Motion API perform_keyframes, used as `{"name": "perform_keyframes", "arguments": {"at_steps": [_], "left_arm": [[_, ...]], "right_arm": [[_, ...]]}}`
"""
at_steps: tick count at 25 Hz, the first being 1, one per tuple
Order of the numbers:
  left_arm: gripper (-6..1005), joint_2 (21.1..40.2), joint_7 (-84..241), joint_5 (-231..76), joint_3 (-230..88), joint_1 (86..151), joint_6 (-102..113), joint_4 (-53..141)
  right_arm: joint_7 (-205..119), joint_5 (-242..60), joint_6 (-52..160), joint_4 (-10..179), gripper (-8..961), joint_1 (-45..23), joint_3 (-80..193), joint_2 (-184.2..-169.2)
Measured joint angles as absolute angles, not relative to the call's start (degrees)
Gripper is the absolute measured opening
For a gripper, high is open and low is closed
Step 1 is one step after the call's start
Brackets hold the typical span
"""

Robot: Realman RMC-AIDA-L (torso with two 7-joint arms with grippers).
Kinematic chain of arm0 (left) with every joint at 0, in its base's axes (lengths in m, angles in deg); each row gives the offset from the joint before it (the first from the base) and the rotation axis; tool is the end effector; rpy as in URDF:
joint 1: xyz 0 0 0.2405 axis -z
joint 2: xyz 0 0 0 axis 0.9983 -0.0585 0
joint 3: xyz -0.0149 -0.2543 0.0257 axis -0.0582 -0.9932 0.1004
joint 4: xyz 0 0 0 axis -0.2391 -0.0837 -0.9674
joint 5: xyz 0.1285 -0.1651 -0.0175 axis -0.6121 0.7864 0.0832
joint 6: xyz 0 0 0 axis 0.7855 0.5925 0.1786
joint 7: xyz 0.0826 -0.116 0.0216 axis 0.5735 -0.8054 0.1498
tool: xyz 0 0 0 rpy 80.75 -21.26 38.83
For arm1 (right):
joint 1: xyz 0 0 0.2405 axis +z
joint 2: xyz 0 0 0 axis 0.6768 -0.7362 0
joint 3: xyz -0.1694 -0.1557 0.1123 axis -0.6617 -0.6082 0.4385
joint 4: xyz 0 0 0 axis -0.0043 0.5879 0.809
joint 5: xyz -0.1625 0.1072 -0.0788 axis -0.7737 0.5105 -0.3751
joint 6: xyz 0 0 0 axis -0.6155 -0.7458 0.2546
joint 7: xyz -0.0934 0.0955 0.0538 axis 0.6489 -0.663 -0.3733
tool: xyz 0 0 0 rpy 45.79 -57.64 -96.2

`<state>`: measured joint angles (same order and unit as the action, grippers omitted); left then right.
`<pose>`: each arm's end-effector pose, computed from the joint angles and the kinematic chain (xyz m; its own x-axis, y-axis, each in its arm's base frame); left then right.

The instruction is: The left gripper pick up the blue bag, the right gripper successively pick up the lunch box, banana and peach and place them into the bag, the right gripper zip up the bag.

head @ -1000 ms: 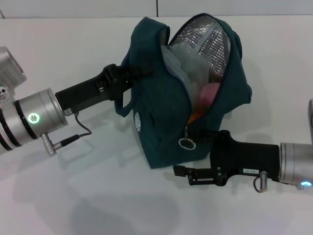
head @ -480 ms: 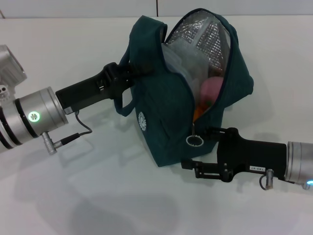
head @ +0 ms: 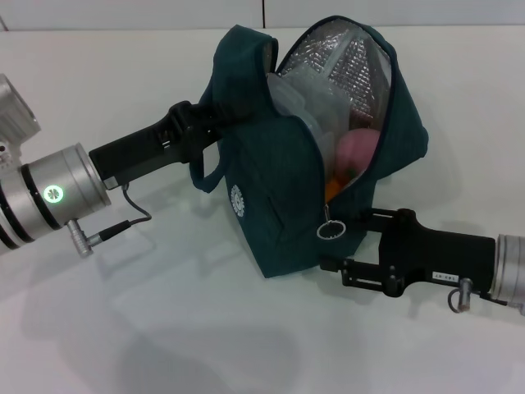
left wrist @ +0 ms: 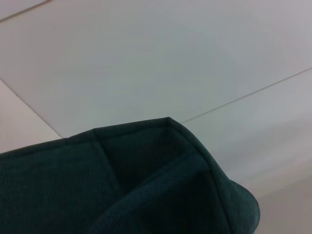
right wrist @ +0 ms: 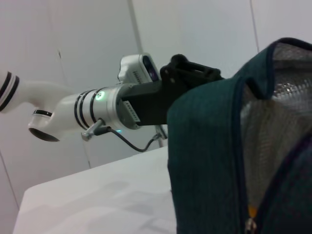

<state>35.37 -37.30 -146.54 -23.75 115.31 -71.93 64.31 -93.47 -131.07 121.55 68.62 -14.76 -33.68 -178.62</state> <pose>-0.2430 0.3246 -0.0268 -0.0587 0.7986 0.5991 0.7688 -0.3466 0.5374 0.2550 0.2937 -0.0732 0.7889 -0.1987 -0.5815 -0.3292 -0.9357 -0.1270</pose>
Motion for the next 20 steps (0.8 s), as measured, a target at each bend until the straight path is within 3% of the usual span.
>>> {"name": "perform_keyframes", "arguments": {"at_steps": [20], "left_arm": [[58,35.38,-37.2,-146.5,-23.7,115.3,-71.6,64.1]], "right_arm": [[-93.3,-131.3,122.7,68.6,579,-14.8,-34.2,-179.03]]}}
